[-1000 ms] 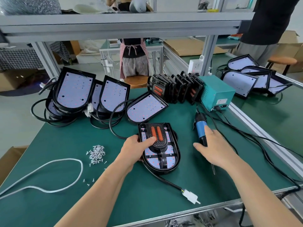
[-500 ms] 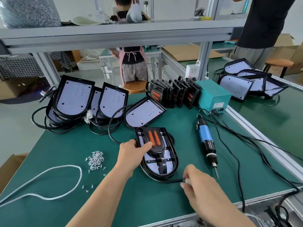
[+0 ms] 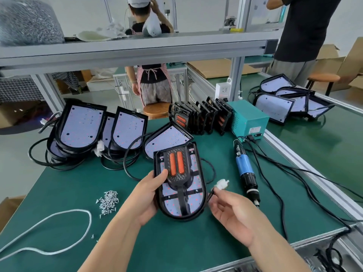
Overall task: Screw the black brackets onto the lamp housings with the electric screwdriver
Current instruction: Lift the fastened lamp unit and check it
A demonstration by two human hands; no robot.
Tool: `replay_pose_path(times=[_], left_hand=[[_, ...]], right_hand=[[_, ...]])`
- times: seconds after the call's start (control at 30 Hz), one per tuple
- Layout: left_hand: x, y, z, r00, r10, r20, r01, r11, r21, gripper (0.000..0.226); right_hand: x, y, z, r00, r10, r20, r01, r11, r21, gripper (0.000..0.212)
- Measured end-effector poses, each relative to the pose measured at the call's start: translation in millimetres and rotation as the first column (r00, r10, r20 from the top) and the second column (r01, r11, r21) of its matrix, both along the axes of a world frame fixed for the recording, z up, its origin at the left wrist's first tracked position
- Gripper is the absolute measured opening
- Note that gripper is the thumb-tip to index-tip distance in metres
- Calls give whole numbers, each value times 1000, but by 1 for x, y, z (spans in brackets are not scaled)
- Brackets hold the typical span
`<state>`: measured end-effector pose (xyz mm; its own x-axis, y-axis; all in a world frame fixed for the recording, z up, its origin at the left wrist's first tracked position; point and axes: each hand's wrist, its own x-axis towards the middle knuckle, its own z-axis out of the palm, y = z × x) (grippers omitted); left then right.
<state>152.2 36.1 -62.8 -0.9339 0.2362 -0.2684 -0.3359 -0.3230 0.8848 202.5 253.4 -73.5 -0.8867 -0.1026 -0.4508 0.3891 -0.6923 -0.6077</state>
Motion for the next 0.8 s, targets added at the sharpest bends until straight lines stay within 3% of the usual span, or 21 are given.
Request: replay_pose_path(times=[0.07, 0.17, 0.37, 0.5, 0.6, 0.8], left_hand=[[6, 4, 3, 995, -96, -30, 96, 995, 7, 37], [11, 16, 5, 987, -155, -48, 152, 987, -51, 37], [5, 28, 9, 983, 15, -184, -72, 948, -310, 23], [5, 33, 5, 973, 48, -225, -135, 912, -388, 24], [9, 41, 0, 960, 53, -274, -163, 903, -398, 23], [15, 58, -4, 935, -93, -342, -64, 905, -420, 20]], right_hand=[[-4, 0, 7, 994, 104, -19, -105, 992, -65, 40], [-5, -3, 10, 977, 188, -100, -199, 974, -113, 48], [-7, 2, 10, 985, 73, -159, -70, 997, 22, 21], [-3, 15, 27, 948, 182, -260, -76, 926, 370, 11], [-3, 26, 34, 939, 264, -221, -80, 792, 605, 39], [-5, 51, 32, 965, 111, -236, 93, 696, 712, 68]])
